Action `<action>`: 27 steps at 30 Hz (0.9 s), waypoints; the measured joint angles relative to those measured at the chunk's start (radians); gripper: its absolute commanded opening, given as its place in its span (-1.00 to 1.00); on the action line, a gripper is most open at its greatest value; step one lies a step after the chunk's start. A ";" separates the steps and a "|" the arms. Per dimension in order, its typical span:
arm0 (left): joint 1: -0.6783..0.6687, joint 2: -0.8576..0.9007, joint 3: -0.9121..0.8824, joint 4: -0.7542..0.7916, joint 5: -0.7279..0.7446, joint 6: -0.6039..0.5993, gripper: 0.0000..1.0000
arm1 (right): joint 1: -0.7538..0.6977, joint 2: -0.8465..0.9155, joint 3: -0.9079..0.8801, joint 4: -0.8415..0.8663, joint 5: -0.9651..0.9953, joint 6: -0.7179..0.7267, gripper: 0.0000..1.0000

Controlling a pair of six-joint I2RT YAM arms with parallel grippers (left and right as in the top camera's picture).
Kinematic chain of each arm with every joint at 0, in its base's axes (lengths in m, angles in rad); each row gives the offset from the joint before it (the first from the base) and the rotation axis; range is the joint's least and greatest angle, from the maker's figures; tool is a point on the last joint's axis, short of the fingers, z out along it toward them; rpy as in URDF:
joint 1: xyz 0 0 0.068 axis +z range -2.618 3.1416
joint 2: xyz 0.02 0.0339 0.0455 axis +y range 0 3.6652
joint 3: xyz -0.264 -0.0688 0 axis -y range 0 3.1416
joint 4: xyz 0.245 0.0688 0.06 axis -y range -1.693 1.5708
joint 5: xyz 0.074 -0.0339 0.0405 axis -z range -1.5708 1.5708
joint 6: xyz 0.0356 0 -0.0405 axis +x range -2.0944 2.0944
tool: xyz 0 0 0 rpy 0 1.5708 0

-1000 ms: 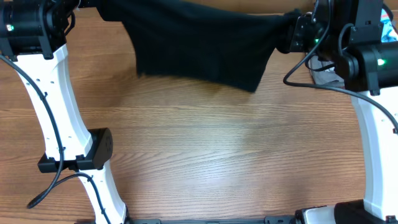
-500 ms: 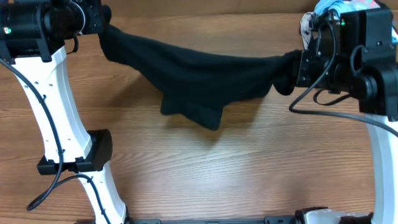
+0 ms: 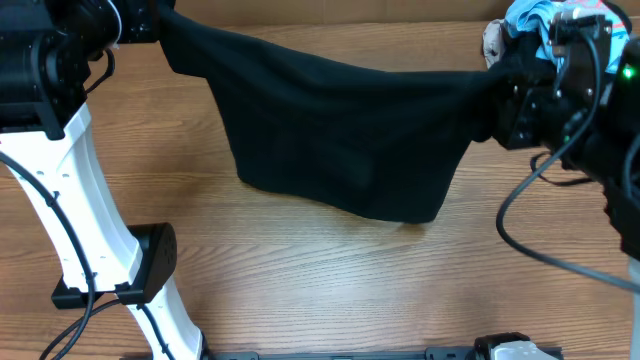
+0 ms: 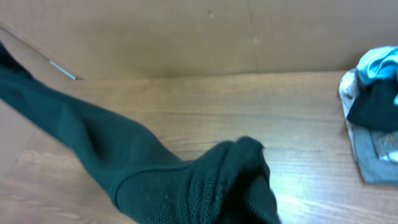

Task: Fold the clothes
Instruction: 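Stretch the shirt between both grippers and swing it over the table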

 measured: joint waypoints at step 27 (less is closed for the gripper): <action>0.000 0.231 -0.002 0.472 0.007 -0.024 -0.92 | -0.066 0.400 0.012 0.534 0.014 -0.064 -0.93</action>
